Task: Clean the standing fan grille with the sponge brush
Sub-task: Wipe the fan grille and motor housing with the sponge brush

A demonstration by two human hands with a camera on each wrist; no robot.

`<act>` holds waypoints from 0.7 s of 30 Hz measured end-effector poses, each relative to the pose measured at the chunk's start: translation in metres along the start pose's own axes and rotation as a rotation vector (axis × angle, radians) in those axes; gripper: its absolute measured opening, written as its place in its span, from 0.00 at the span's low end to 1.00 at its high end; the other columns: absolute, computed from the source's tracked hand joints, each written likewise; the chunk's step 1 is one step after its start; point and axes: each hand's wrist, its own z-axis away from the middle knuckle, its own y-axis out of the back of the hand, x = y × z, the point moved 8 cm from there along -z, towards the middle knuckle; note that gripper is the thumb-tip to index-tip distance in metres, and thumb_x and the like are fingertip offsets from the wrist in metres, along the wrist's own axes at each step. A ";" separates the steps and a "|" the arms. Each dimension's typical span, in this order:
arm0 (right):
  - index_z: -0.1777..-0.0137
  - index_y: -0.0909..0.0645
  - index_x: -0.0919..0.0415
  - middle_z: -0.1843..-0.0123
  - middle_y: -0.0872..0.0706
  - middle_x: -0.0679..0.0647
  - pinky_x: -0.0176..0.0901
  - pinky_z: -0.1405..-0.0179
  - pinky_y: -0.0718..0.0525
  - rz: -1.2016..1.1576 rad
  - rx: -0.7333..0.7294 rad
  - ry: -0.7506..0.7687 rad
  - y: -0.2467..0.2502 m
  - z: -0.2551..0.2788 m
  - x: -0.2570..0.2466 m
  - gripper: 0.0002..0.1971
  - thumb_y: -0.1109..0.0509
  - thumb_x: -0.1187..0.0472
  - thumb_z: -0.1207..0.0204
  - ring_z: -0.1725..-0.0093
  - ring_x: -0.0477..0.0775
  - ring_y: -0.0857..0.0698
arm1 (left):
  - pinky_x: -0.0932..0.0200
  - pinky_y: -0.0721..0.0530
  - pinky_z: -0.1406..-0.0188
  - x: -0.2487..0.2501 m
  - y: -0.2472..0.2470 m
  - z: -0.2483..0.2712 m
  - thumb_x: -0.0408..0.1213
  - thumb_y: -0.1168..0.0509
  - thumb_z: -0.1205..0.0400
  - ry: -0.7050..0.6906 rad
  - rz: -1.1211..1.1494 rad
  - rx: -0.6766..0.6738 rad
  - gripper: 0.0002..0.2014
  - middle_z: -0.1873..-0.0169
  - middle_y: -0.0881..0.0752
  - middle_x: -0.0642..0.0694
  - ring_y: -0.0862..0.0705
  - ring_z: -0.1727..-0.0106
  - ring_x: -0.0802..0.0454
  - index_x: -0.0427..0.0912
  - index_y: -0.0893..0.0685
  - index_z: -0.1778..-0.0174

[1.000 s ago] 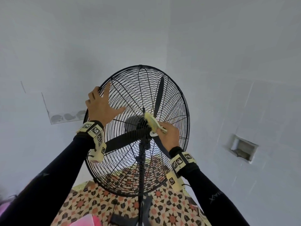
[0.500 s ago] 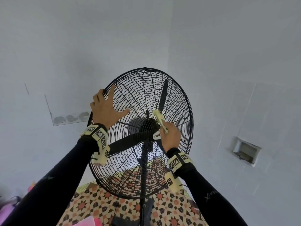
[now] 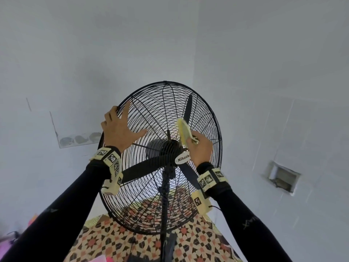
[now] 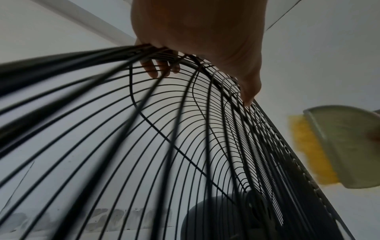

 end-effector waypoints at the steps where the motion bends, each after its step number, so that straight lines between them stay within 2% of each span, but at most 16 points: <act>1: 0.36 0.12 0.60 0.47 0.09 0.53 0.30 0.62 0.18 0.045 0.015 0.014 -0.003 0.008 -0.002 0.14 0.24 0.58 0.19 0.58 0.46 0.14 | 0.24 0.30 0.27 0.002 0.000 0.002 0.80 0.34 0.30 -0.008 -0.001 0.004 0.59 0.17 0.37 0.29 0.36 0.19 0.28 0.55 0.50 0.09; 3: 0.38 0.11 0.59 0.51 0.08 0.52 0.28 0.65 0.19 0.147 -0.077 0.099 -0.018 0.028 -0.007 0.13 0.23 0.58 0.21 0.63 0.44 0.16 | 0.25 0.30 0.27 0.003 -0.001 0.004 0.81 0.36 0.30 -0.011 0.000 -0.004 0.59 0.16 0.38 0.30 0.36 0.19 0.29 0.56 0.51 0.09; 5: 0.39 0.10 0.59 0.53 0.06 0.51 0.23 0.68 0.20 0.181 -0.258 0.190 -0.031 0.040 -0.026 0.14 0.22 0.54 0.21 0.67 0.41 0.15 | 0.26 0.31 0.24 -0.004 -0.001 0.002 0.83 0.38 0.30 0.008 0.004 -0.022 0.60 0.14 0.40 0.31 0.38 0.17 0.30 0.56 0.53 0.08; 7: 0.36 0.11 0.60 0.51 0.06 0.52 0.28 0.68 0.14 0.190 -0.364 0.247 -0.031 0.030 -0.056 0.18 0.24 0.51 0.20 0.66 0.41 0.12 | 0.25 0.32 0.22 -0.008 -0.001 0.002 0.83 0.38 0.29 0.022 0.023 -0.040 0.60 0.12 0.43 0.34 0.41 0.14 0.31 0.56 0.54 0.08; 9: 0.31 0.14 0.61 0.45 0.07 0.54 0.23 0.70 0.17 0.114 -0.308 0.256 -0.023 0.005 -0.091 0.19 0.24 0.54 0.19 0.64 0.41 0.13 | 0.26 0.35 0.20 -0.006 -0.001 0.004 0.80 0.36 0.28 0.014 0.035 -0.055 0.58 0.11 0.45 0.36 0.43 0.13 0.33 0.57 0.54 0.08; 11: 0.28 0.18 0.57 0.43 0.08 0.55 0.19 0.73 0.23 0.114 -0.247 0.294 -0.021 -0.018 -0.125 0.20 0.25 0.56 0.19 0.62 0.43 0.13 | 0.26 0.36 0.19 -0.004 -0.001 0.007 0.79 0.35 0.27 0.012 0.040 -0.059 0.57 0.10 0.46 0.39 0.44 0.13 0.33 0.58 0.54 0.08; 14: 0.32 0.19 0.55 0.45 0.08 0.55 0.15 0.69 0.27 0.103 -0.203 0.383 -0.024 -0.045 -0.175 0.16 0.27 0.60 0.19 0.61 0.48 0.13 | 0.27 0.35 0.20 -0.004 -0.001 0.006 0.79 0.36 0.26 0.043 0.024 -0.069 0.56 0.09 0.48 0.41 0.38 0.15 0.30 0.60 0.54 0.08; 15: 0.32 0.18 0.55 0.44 0.08 0.56 0.15 0.67 0.25 0.070 -0.197 0.431 -0.025 -0.051 -0.195 0.16 0.28 0.60 0.19 0.60 0.49 0.13 | 0.28 0.33 0.21 -0.004 -0.001 0.006 0.79 0.37 0.26 0.044 0.012 -0.065 0.55 0.10 0.48 0.42 0.36 0.17 0.31 0.60 0.54 0.08; 16: 0.31 0.17 0.55 0.44 0.08 0.56 0.19 0.64 0.20 0.031 -0.199 0.490 -0.027 -0.057 -0.216 0.16 0.28 0.60 0.18 0.59 0.49 0.11 | 0.29 0.32 0.22 -0.004 0.000 0.006 0.79 0.37 0.26 0.039 -0.001 -0.063 0.55 0.10 0.47 0.41 0.35 0.18 0.31 0.59 0.54 0.08; 18: 0.34 0.13 0.53 0.48 0.06 0.54 0.38 0.55 0.10 -0.038 -0.225 0.574 -0.039 -0.067 -0.249 0.14 0.28 0.56 0.18 0.58 0.49 0.09 | 0.31 0.30 0.23 -0.005 0.000 0.008 0.80 0.38 0.26 0.020 -0.016 -0.058 0.56 0.10 0.46 0.41 0.32 0.20 0.32 0.59 0.53 0.08; 21: 0.40 0.10 0.51 0.55 0.06 0.50 0.47 0.48 0.12 0.066 -0.255 0.632 -0.066 -0.083 -0.272 0.13 0.31 0.47 0.16 0.57 0.51 0.10 | 0.31 0.27 0.26 -0.007 -0.002 0.009 0.80 0.38 0.27 -0.008 -0.020 -0.040 0.56 0.10 0.45 0.41 0.30 0.22 0.32 0.58 0.52 0.08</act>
